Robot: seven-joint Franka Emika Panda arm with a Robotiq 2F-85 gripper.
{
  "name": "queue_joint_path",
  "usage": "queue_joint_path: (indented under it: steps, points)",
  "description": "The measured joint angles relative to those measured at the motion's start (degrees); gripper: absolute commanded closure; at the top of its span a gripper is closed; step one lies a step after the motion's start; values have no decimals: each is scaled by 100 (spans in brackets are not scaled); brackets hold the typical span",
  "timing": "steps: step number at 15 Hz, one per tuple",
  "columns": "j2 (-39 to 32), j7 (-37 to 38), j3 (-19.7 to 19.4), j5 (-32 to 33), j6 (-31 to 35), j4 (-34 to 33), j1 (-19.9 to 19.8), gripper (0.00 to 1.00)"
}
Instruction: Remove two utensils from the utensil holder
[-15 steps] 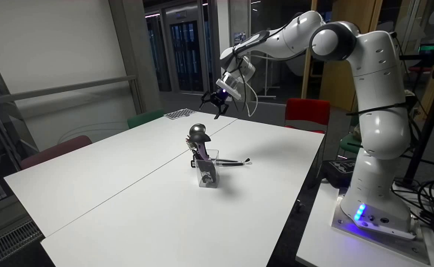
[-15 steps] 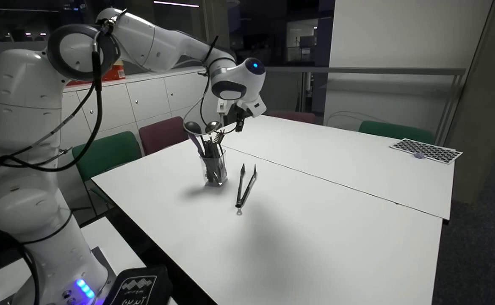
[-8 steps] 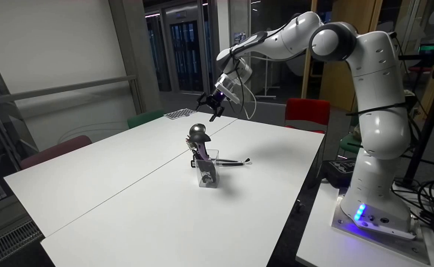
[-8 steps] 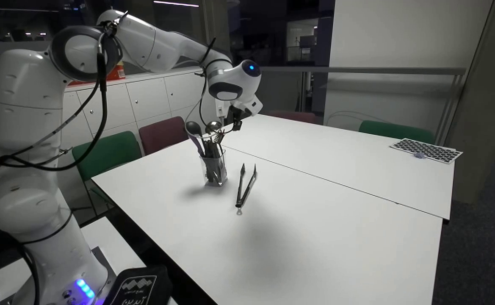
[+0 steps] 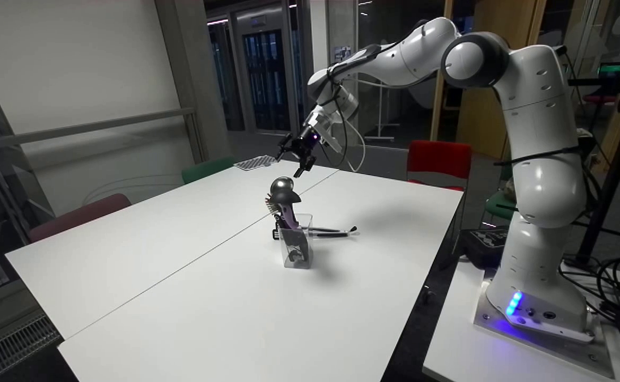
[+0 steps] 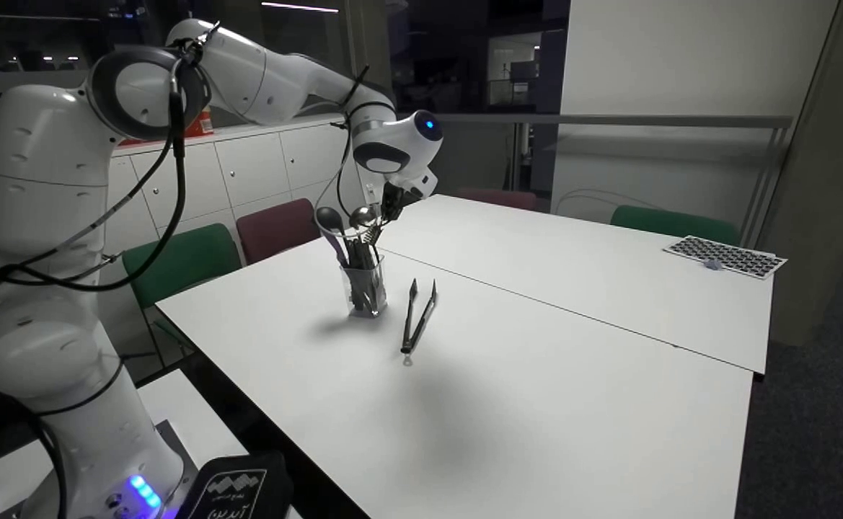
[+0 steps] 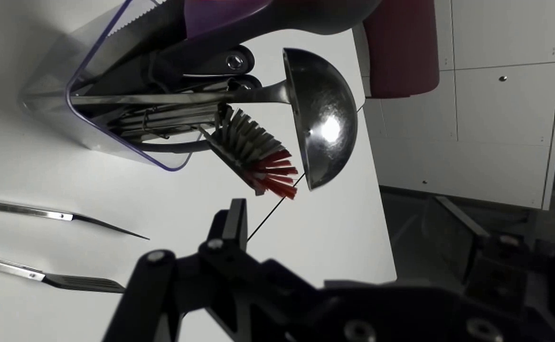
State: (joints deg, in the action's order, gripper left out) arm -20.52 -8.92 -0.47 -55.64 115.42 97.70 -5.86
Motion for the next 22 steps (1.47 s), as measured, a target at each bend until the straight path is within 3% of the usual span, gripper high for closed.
queue_joint_path:
  steps: [11, 17, 22]
  points:
    - [-25, -31, -2, 25, 23, 0, 36, 0]
    - [-148, -762, 117, 6, 684, -3, 185, 0]
    - [-171, -1509, 239, -358, 814, -4, 194, 0]
